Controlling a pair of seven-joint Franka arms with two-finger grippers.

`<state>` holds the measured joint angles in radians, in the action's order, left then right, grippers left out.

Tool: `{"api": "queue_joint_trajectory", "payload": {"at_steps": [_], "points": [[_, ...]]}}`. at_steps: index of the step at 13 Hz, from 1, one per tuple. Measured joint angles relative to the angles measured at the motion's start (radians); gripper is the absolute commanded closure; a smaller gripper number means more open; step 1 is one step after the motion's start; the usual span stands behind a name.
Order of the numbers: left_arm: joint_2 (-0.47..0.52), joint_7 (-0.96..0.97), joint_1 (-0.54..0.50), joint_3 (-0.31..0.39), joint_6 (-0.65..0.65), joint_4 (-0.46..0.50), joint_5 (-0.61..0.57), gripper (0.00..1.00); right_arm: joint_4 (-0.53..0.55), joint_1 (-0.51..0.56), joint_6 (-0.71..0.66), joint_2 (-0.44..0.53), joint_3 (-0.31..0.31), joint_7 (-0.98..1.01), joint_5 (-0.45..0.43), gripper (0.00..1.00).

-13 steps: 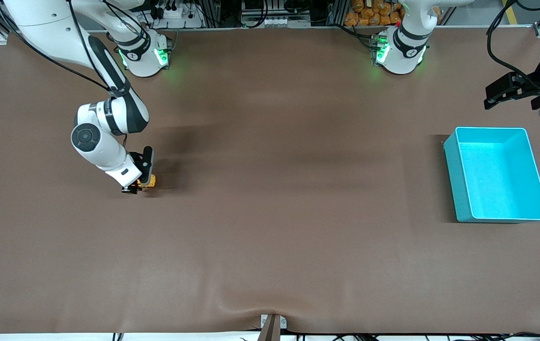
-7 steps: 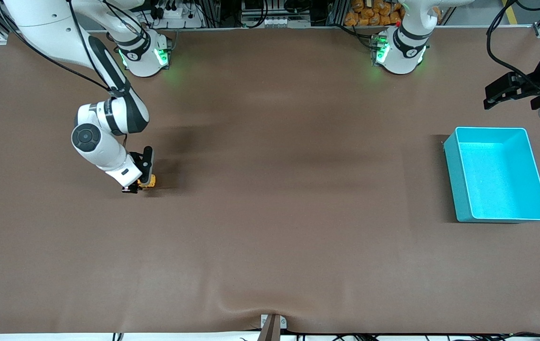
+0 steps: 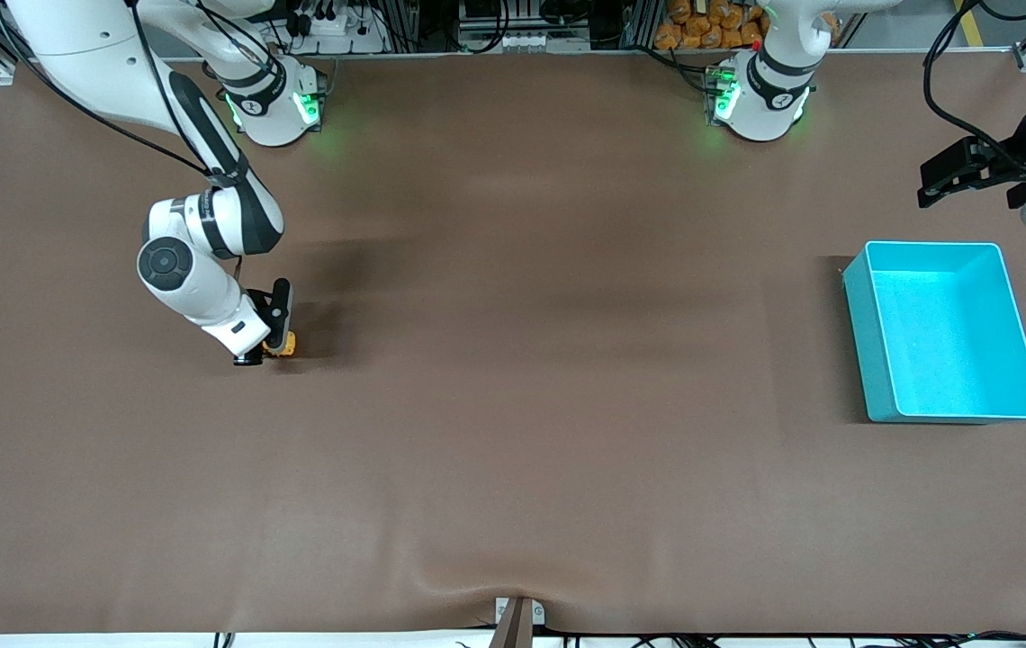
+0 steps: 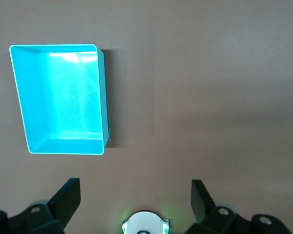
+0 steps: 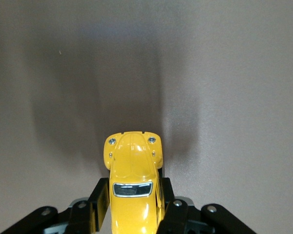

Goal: Wind and store yellow beetle car
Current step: 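Press the car down and drag it backward with the right gripper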

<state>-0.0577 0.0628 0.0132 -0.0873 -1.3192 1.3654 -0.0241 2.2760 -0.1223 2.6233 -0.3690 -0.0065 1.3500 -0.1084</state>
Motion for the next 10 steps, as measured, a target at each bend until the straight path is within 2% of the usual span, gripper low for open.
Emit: {"api": "queue_joint_trajectory", "payload": {"at_steps": [2,10], "points": [[0.0,0.001,0.0,0.0,0.0,0.0,0.0,0.0,0.0,0.0,0.008,-0.007,0.0,0.0,0.0,0.69],[0.0,0.002,0.0,0.0,0.0,0.0,0.0,0.0,0.0,0.0,0.009,-0.007,-0.001,0.0,0.0,0.69]]}}
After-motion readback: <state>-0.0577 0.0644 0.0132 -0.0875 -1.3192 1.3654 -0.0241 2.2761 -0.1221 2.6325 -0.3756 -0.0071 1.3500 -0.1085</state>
